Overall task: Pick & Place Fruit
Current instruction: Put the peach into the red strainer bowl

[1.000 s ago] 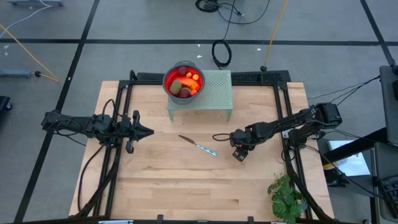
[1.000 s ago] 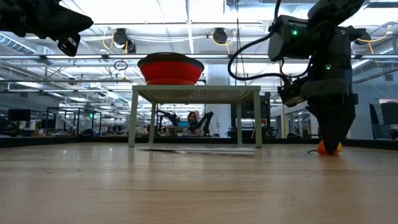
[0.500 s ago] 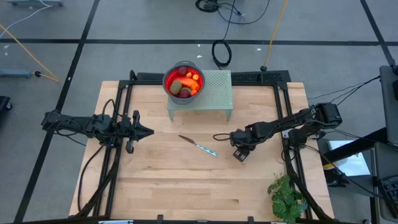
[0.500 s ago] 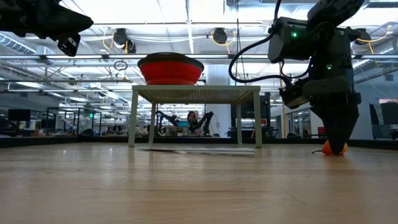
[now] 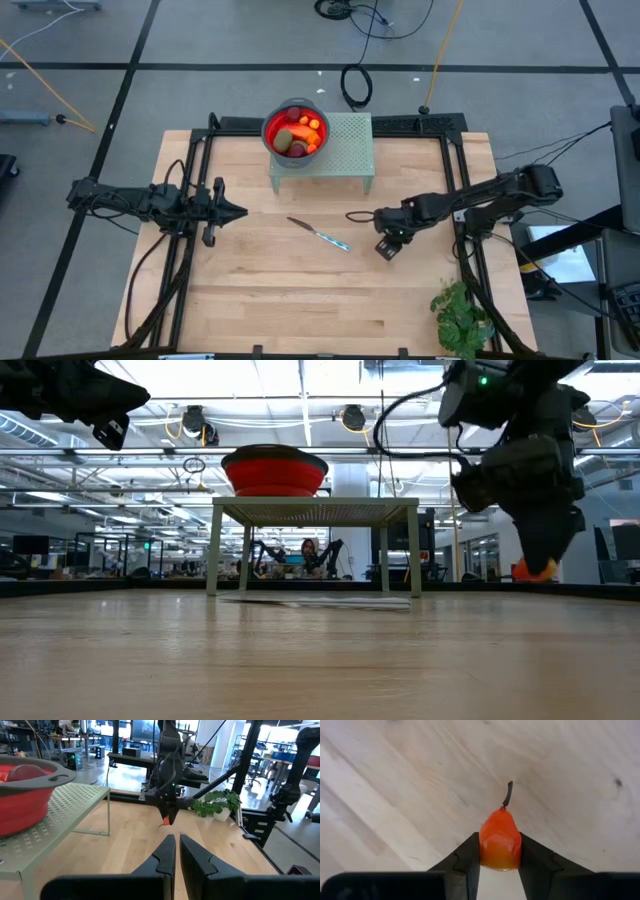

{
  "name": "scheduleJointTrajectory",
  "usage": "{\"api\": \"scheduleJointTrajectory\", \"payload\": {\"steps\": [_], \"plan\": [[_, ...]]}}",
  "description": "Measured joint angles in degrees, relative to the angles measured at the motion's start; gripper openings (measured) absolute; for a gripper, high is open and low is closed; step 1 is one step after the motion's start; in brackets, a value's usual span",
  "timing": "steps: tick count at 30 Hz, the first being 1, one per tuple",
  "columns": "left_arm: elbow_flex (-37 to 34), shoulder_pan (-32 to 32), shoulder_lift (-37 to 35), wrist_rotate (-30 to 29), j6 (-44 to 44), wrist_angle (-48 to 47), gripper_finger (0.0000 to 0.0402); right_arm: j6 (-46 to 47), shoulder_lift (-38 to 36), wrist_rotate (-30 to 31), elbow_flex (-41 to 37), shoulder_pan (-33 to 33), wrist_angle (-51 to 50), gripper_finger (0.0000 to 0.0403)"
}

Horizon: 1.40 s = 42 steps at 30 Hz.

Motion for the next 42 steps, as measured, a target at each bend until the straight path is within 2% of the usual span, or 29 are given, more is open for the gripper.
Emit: {"api": "scheduleJointTrajectory", "payload": {"steps": [6,13,20,35,42], "plan": [[0.0,0.0,0.0,0.03,-0.2,-0.1,0.0024,1.27,-4.84,0.45,0.0,0.0,5.99,0.01],[0.0,0.01,0.04,0.07,-0.24,-0.39,0.0024,1.27,-8.92,0.7,0.04,0.0,20.97,0.01],[0.0,-0.01,0.04,0.13,-0.95,-0.39,0.0024,1.29,-9.37,0.75,0.04,-0.02,37.59,0.01],[0.0,0.01,0.04,0.23,-3.18,-0.35,0.0024,-0.62,-9.37,0.62,0.04,-0.02,65.24,0.01],[0.0,0.01,0.04,0.24,-3.37,-0.35,0.0024,-1.75,-9.37,0.61,0.04,-0.02,69.43,0.01]]}}
